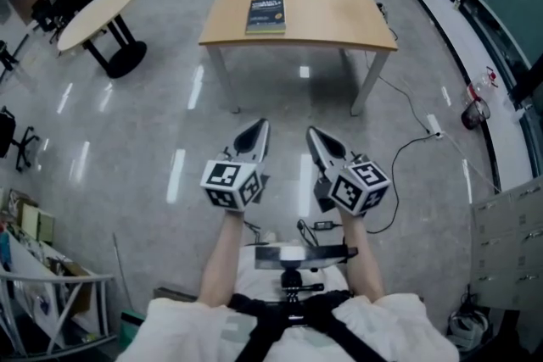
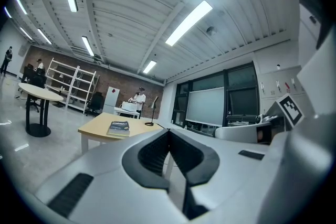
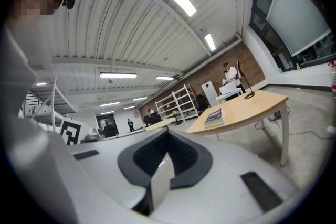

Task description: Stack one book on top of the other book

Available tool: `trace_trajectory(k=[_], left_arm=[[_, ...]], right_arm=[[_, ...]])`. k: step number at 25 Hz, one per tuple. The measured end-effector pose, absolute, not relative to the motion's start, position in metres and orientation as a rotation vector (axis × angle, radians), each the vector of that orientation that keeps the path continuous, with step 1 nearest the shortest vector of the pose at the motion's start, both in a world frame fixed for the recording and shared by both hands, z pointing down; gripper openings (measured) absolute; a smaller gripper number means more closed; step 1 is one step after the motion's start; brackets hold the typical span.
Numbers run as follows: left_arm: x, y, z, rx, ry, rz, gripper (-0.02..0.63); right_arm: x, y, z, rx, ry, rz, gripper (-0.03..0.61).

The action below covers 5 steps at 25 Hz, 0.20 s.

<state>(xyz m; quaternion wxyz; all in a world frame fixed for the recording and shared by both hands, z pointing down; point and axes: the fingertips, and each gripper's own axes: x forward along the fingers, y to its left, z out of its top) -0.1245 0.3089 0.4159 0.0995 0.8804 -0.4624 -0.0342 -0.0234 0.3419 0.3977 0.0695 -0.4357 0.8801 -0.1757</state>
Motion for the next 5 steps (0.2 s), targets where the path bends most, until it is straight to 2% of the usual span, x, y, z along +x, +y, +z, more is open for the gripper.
trace_trajectory(k=[5], left_arm=[[-0.1287, 0.3008, 0.4101, 2.600, -1.391, -0.115, 0.014]], right_arm=[[-0.0265, 0.3341, 0.3898, -1.291, 2.665, -0.498, -0.003]])
